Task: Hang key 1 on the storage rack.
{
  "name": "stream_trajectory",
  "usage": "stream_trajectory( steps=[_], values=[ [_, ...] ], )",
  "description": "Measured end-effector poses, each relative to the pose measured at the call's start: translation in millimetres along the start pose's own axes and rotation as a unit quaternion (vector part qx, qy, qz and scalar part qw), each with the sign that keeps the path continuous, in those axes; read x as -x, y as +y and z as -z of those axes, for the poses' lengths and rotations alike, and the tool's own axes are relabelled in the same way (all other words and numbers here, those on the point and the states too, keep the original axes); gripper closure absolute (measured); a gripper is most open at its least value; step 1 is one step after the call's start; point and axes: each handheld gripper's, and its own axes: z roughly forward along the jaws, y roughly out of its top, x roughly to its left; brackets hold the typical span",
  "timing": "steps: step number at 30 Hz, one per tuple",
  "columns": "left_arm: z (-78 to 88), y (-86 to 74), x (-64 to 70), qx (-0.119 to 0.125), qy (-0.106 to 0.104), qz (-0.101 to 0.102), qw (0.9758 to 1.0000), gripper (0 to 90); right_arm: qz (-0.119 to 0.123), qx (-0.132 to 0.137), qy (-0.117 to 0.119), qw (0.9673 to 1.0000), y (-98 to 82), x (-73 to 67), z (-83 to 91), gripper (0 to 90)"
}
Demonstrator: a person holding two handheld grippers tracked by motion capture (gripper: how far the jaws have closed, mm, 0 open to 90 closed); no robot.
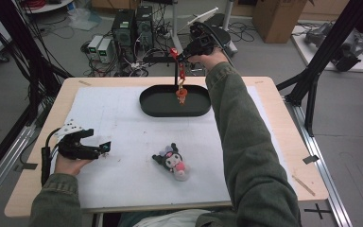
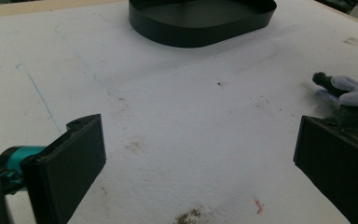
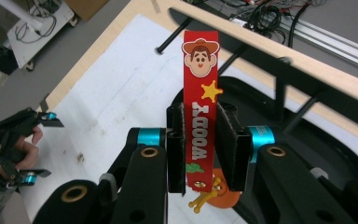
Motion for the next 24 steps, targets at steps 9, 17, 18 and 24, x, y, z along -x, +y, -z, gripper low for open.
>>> stream_trajectory(
  steps=[9,17,18,24],
  values=[
    [-3.3,0.7,3.7,-0.005,-0.004,-0.003,1.0000,2.6,-0.029,0.025,-0.012,0.9992,3.2,33.8,-1.3,75.0],
    [-3.7,0.8,2.7,-0.006,-0.004,-0.001,1.0000,2.6,-0.048,0.057,-0.017,0.9971,5.2,46.1,1.4,75.0],
    [-3.7,0.7,2.6,-0.006,-0.004,-0.001,1.0000,2.6,-0.049,0.061,-0.020,0.9967,4.9,48.2,1.1,74.9],
    [-6.3,0.2,1.6,-0.011,-0.006,0.001,0.9999,2.6,-0.058,0.085,-0.009,0.9946,5.2,50.7,4.8,74.9]
  ],
)
